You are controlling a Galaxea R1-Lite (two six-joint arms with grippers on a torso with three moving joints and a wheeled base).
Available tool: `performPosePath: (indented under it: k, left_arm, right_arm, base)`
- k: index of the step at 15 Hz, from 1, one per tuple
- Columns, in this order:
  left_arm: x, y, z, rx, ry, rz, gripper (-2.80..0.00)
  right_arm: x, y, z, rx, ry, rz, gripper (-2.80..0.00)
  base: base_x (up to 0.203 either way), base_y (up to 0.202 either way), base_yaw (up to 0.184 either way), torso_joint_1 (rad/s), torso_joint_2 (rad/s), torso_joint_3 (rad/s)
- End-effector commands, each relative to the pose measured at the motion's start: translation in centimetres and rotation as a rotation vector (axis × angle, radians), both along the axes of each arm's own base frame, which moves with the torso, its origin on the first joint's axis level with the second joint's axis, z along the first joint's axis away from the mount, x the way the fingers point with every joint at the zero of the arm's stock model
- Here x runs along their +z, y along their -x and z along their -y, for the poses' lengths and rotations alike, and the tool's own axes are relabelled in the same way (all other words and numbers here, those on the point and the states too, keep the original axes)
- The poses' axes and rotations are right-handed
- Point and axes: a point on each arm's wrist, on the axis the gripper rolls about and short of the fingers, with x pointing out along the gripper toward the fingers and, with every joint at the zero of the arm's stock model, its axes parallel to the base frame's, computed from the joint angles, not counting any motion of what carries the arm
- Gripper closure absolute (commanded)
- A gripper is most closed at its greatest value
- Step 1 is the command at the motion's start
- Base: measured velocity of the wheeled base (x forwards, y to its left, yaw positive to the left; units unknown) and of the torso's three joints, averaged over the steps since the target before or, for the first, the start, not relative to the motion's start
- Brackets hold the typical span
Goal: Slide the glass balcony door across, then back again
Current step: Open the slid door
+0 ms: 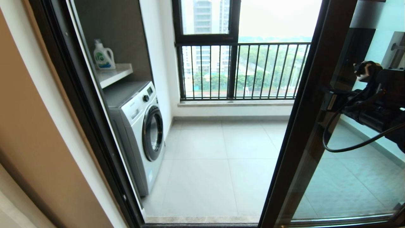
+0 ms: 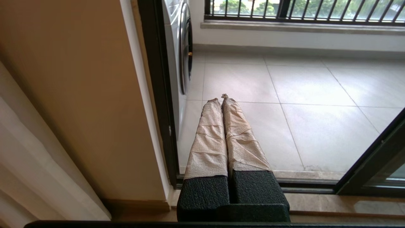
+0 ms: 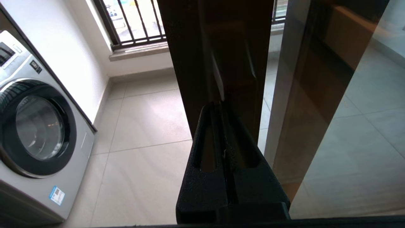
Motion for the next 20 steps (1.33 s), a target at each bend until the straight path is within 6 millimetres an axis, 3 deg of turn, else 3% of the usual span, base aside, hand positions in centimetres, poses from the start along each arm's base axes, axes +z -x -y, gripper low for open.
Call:
performPosePath:
  k: [1,4,11,16,20]
  left_arm:
    - [0.0,0.0,0.0,0.0,0.0,-0.001,0.0]
    - [0.0,0.0,0.0,0.0,0.0,-0.001,0.0]
    - [0.0,0.0,0.0,0.0,0.0,-0.001,0.0]
    - [0.0,0.0,0.0,0.0,0.0,-0.001,0.0]
    - [0.0,0.0,0.0,0.0,0.0,-0.001,0.0]
  right_arm:
    - [0.0,0.1,1.3,-0.03,-0.001,0.002,0.0]
    - [-0.1,0.3,2.9,-0.05,-0.004,0.0,0.0]
    - [0.6,1.4,2.7,-0.025,-0.003,0.02,0.0]
    - [1.3,2.4,-1.0,0.108,-0.006,0.038,0.0]
    - [2.1,3.1,-2.8,0.165,-0.006,0.064,0.0]
  base:
    - [0.0,0.0,0.0,0.0,0.0,0.0]
    - [0.0,0.0,0.0,0.0,0.0,0.0]
    - [0.0,0.0,0.0,0.0,0.0,0.0]
    - [0.0,0.0,0.0,0.0,0.0,0.0]
    - [0.0,0.0,0.0,0.0,0.0,0.0]
